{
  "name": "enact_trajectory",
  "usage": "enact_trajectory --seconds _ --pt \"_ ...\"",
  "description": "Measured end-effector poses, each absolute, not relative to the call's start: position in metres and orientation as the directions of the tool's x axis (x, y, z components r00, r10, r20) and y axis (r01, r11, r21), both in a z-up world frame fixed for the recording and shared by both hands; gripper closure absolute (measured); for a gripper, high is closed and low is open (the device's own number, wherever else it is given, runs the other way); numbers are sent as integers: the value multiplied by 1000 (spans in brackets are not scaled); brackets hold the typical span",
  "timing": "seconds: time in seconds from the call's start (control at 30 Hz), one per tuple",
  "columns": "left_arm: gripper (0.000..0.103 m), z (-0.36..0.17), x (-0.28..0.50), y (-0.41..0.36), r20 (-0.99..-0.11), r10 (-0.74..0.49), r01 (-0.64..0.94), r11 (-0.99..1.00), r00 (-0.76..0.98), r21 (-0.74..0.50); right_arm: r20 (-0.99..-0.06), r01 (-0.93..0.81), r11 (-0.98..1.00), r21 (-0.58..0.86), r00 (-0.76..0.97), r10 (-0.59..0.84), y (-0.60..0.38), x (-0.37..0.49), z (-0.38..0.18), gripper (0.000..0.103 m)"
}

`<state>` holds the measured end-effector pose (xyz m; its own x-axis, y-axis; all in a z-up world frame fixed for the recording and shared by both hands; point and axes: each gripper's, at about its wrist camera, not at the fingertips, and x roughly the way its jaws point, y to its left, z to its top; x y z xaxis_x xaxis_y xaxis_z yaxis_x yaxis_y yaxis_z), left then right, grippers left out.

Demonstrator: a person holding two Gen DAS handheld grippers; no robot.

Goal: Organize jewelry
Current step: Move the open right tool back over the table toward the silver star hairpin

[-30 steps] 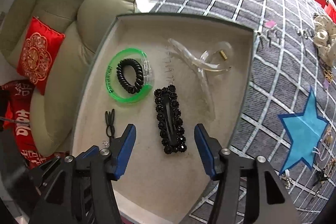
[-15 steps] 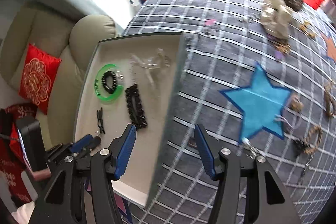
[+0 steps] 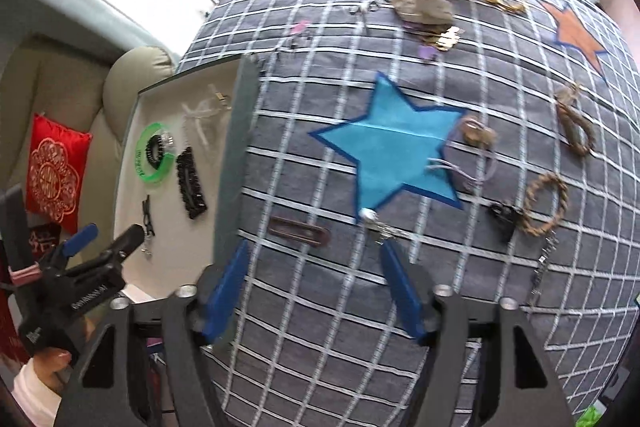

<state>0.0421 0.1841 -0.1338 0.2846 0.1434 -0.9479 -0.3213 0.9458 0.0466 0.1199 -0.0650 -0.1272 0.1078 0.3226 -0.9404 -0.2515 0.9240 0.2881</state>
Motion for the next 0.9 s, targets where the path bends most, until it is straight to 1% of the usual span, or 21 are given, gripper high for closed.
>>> enact_trajectory --seconds 0.07,0.27,0.5,0.53,0.57,0.6,0.73,0.9 --pt "0 -131 47 178 -949 132 -304 952 286 40 -941 -229 929 290 112 321 -76 120 -128 21" --pt "0 -122 62 152 -945 120 -246 968 304 44 -945 -172 942 289 105 309 -106 117 -132 21" --pt "0 -115 78 111 -945 70 -163 986 320 18 -943 -121 948 296 122 310 -136 115 -133 20" --pt "0 -115 80 105 -945 61 -149 989 320 14 -943 -108 949 296 124 308 -142 114 -134 16" --pt "0 -114 81 98 -946 55 -137 991 320 12 -942 -98 949 298 130 309 -146 114 -134 6" --pt "0 -115 83 91 -946 50 -124 992 320 11 -940 -88 949 303 135 312 -152 114 -134 0" --pt "0 -117 89 65 -950 27 -78 997 311 3 -937 -50 949 310 152 314 -174 113 -134 0" --pt "0 -126 100 33 -958 30 -30 999 285 22 -944 0 955 296 155 292 -202 112 -139 0"
